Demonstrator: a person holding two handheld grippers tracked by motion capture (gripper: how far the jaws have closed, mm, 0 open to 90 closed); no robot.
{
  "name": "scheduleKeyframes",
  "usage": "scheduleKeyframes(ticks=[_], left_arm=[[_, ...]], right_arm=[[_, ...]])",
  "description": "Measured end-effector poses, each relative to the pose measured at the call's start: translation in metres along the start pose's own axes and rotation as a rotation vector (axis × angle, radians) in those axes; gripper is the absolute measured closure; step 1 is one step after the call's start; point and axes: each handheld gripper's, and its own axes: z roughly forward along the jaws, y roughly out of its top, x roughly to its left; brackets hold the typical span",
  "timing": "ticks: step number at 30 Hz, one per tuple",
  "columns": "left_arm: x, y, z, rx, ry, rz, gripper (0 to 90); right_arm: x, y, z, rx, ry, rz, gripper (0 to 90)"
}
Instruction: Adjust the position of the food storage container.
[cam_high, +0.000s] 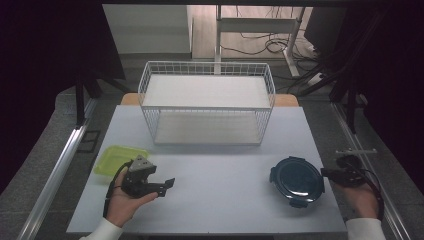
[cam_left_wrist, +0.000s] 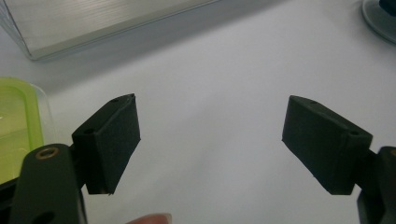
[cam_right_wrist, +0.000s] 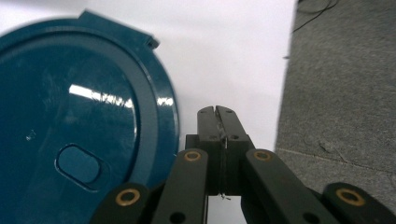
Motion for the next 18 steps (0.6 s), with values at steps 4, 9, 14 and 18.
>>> scheduleKeyframes(ticks=[4, 9, 14, 18], left_arm=[[0.001, -0.001, 0.0, 0.003, 0.0, -0.002, 18.8], [0.002, -0.001, -0.001, 0.0, 0.003, -0.004, 18.8], [0.001, -0.001, -0.001, 0.002, -0.001, 0.001, 18.8], [0.001, -0.001, 0.0, 0.007, -0.003, 0.006, 18.8]], right_arm=[[0.006, 0.003, 0.007, 0.045, -0.037, -0.039, 89.1], [0.003, 0.0, 0.002, 0.04, -0.024, -0.01, 89.1], [0.002, -0.004, -0.005, 0.032, -0.045, 0.002, 89.0], [0.002, -0.011, -0.002, 0.066, -0.049, 0.003, 89.0]])
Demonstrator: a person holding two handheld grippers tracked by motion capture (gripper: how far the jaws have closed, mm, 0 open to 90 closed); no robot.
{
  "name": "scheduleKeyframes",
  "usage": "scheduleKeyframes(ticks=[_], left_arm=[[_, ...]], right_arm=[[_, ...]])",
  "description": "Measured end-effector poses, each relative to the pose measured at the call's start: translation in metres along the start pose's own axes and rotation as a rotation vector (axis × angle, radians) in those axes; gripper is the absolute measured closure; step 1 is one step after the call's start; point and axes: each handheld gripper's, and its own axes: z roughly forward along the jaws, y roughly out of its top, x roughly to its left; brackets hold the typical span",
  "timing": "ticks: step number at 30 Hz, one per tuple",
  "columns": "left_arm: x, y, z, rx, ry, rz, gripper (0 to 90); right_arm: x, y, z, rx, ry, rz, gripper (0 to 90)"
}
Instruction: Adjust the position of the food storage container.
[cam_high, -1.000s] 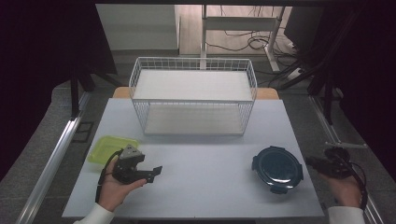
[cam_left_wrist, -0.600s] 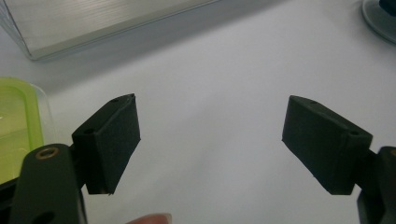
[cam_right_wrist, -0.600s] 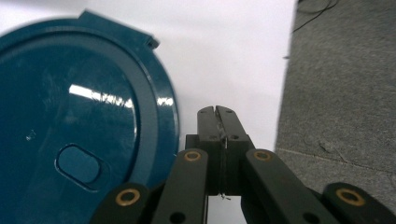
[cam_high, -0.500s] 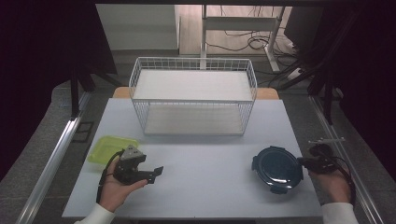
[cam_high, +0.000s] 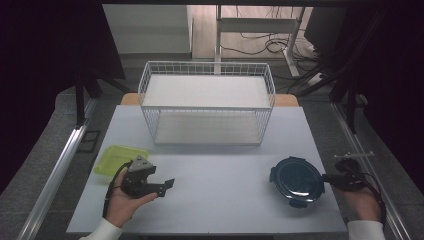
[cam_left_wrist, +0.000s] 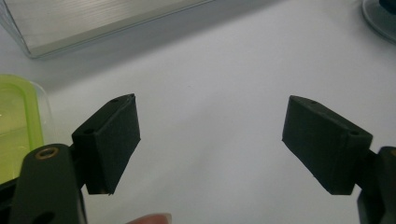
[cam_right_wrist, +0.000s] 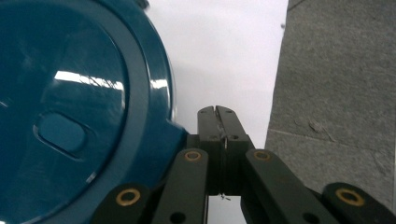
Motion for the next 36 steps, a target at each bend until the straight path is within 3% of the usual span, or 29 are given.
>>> scheduleKeyframes(ticks=[3, 8, 15, 21, 25, 30, 33, 36], left_arm=[[-0.001, 0.001, 0.001, 0.001, -0.004, 0.004, 18.8], [-0.002, 0.001, 0.003, 0.006, -0.008, 0.007, 18.8], [-0.004, 0.002, 0.006, 0.014, -0.013, 0.013, 18.8], [-0.003, 0.002, 0.006, 0.014, -0.012, 0.013, 18.8], [-0.002, 0.001, 0.006, 0.014, -0.012, 0.014, 19.0], [-0.002, 0.001, 0.006, 0.015, -0.012, 0.013, 19.2], [-0.002, 0.001, 0.007, 0.017, -0.012, 0.015, 19.2], [-0.002, 0.001, 0.007, 0.018, -0.012, 0.015, 19.2]], right_arm=[[0.0, -0.002, 0.0, 0.005, 0.006, 0.007, 89.1], [0.004, -0.001, -0.001, 0.023, -0.022, 0.009, 89.1], [0.017, 0.001, 0.002, 0.031, -0.004, 0.003, 89.2], [0.035, 0.009, 0.009, 0.034, 0.027, -0.034, 89.2], [0.045, 0.012, 0.012, 0.042, 0.099, -0.05, 89.2], [0.061, 0.016, 0.016, 0.047, 0.126, -0.082, 89.2], [0.074, 0.02, 0.02, 0.051, 0.17, -0.104, 89.2], [0.08, 0.023, 0.022, 0.051, 0.173, -0.12, 89.2]])
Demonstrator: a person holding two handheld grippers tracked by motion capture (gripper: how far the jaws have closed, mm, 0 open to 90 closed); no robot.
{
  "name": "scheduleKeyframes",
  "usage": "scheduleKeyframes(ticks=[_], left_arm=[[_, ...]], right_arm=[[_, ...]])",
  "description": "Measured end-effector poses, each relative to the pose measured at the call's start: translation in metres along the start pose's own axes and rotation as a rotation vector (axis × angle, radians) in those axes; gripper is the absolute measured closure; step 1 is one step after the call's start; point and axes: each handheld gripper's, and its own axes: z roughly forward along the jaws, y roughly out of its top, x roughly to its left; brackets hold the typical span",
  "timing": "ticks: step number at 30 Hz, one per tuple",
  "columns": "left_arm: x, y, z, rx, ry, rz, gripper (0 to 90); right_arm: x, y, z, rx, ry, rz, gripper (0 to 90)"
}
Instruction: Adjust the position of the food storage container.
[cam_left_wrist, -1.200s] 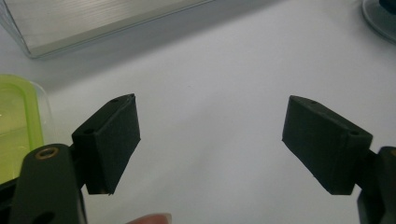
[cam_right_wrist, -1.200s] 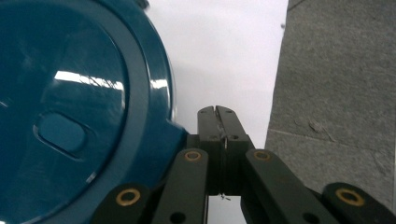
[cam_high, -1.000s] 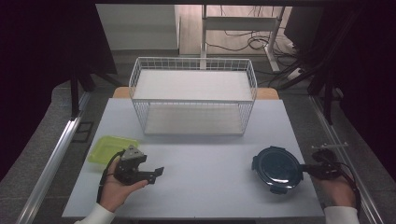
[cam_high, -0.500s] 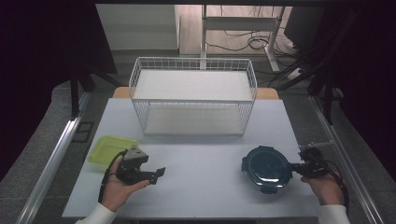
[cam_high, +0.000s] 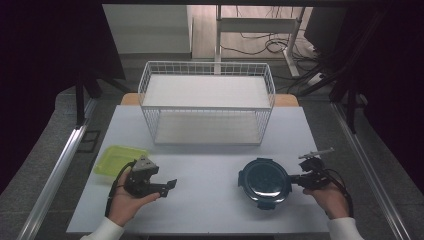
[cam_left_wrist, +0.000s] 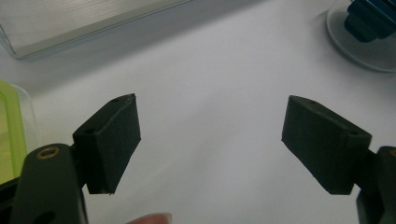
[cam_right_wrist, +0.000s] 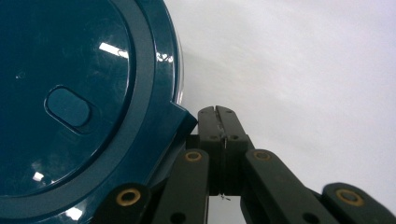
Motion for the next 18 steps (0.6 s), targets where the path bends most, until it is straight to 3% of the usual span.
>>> scheduleKeyframes(ticks=[18], left_arm=[[-0.001, 0.001, -0.001, -0.004, -0.005, 0.008, 19.5]], right_arm=[[0.037, 0.016, 0.016, -0.011, 0.034, -0.053, 89.2]])
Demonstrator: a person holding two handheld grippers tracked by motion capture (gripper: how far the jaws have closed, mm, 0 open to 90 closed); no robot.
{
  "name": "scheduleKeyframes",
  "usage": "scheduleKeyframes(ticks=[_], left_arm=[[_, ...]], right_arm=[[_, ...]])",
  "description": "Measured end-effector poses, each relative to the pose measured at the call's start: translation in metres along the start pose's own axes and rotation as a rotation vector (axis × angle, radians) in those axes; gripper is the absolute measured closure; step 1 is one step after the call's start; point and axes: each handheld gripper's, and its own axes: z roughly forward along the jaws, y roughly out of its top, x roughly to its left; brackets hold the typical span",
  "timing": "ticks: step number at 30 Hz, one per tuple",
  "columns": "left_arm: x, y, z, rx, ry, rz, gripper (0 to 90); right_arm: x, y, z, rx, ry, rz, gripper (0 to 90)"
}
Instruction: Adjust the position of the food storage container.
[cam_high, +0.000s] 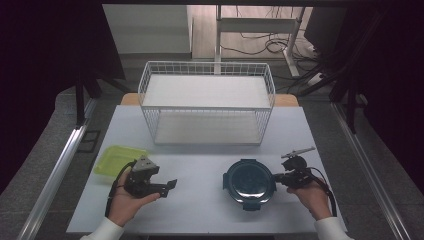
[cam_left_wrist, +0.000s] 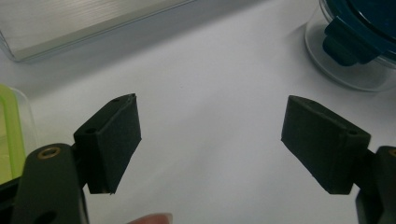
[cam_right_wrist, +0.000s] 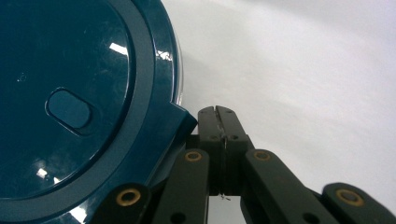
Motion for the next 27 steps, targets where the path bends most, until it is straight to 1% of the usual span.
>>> scheduleKeyframes(ticks=[1, 2, 10, 15, 25, 27], left_arm=[[0.0, 0.0, 0.0, 0.0, 0.0, 0.001, 19.5], [0.0, 0.0, 0.0, 0.001, 0.0, 0.002, 19.5], [0.0, 0.001, 0.002, 0.007, -0.005, 0.005, 19.6], [0.0, 0.001, 0.002, 0.006, -0.006, 0.006, 19.6], [0.001, 0.001, 0.002, 0.008, -0.005, 0.003, 19.5], [0.001, 0.001, 0.002, 0.007, -0.005, 0.002, 19.5]], right_arm=[[0.004, 0.001, 0.002, 0.0, 0.005, -0.003, 89.2], [0.004, 0.001, 0.002, 0.0, 0.005, -0.003, 89.2], [0.018, 0.006, 0.006, 0.004, 0.01, -0.034, 89.2], [0.026, 0.008, 0.009, 0.0, 0.016, -0.042, 89.2], [0.046, 0.017, 0.018, 0.002, 0.037, -0.092, 89.1], [0.05, 0.019, 0.02, 0.002, 0.04, -0.095, 89.2]])
